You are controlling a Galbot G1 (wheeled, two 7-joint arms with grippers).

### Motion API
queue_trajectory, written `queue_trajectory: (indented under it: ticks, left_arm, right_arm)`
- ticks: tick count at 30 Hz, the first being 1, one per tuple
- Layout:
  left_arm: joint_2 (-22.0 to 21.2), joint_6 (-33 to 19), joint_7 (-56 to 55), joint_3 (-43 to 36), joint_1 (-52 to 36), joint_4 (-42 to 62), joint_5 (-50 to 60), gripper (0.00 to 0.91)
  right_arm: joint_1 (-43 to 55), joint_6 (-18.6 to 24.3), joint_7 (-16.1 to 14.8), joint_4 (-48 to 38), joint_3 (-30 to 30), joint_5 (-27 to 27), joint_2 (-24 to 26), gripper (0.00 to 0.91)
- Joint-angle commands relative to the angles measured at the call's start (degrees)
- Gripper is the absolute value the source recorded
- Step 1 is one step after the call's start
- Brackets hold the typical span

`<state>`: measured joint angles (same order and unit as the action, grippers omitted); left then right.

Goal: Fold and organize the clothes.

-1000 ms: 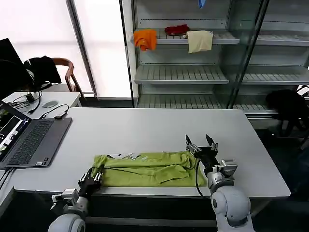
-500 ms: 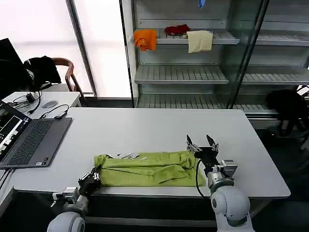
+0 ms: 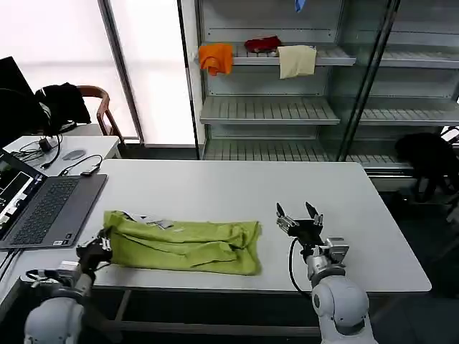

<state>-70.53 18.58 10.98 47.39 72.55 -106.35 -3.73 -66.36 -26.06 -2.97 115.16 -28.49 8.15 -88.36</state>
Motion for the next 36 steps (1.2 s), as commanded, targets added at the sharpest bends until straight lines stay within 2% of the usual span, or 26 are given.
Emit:
queue_trajectory:
  ticks: [1, 4, 7, 14, 19, 27, 36]
  left_arm:
    - [10.90, 0.63, 6.95, 8.99, -5.93, 3.77, 3.00, 0.000]
    - [11.38, 2.11, 7.47, 9.17, -7.44, 1.62, 0.89, 0.000]
    - [9.57, 5.31, 7.18, 7.71, -7.63, -2.40, -4.09, 0.000]
    - [-0.58, 7.95, 5.69, -1.13, -4.17, -12.28, -6.88, 0.000]
    - [-4.61, 8.20, 4.31, -10.11, -3.65, -13.97, -1.77, 0.000]
    - [-7.01, 10.58, 1.80, -19.08, -4.75, -15.27, 2.46, 0.010]
    - [-8.63, 12.06, 0.95, -23.94, -4.91, -13.85, 7.26, 0.010]
  right_arm:
    - [-0.05, 0.06, 0.02, -0.88, 0.24, -0.83, 0.10, 0.907]
    - [-0.32, 0.05, 0.11, -1.15, 0.28, -0.93, 0.11, 0.907]
    - [-0.73, 0.08, 0.11, -1.19, 0.19, -0.91, 0.11, 0.907]
    - [-1.39, 0.11, 0.29, -1.43, -0.52, -0.78, 0.74, 0.907]
    - [-1.75, 0.14, 0.31, -1.63, -0.57, -0.59, 0.68, 0.907]
    - [-1.79, 1.07, 0.30, -3.02, -0.82, -0.60, 0.44, 0.907]
    - [-1.72, 1.77, 0.30, -4.01, -0.99, -0.60, -0.03, 0.907]
